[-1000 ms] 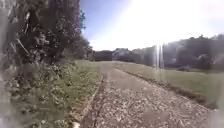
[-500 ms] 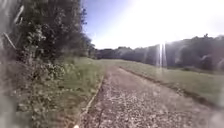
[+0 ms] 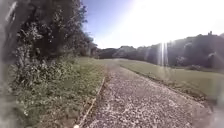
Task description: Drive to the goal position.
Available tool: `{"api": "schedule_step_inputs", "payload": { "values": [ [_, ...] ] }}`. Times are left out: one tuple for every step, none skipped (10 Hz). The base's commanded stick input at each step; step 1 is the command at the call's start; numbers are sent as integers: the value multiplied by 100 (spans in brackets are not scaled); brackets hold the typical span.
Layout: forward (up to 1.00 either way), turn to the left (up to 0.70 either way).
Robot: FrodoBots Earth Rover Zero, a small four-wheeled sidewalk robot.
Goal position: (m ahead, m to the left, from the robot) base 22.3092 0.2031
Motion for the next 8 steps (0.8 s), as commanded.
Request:
{"api": "schedule_step_inputs", "payload": {
  "values": [
    [100,0],
    [100,0],
    [100,0],
    [100,-2],
    [100,-5],
    [100,-40],
    [100,-40],
    [100,-20]
  ]
}}
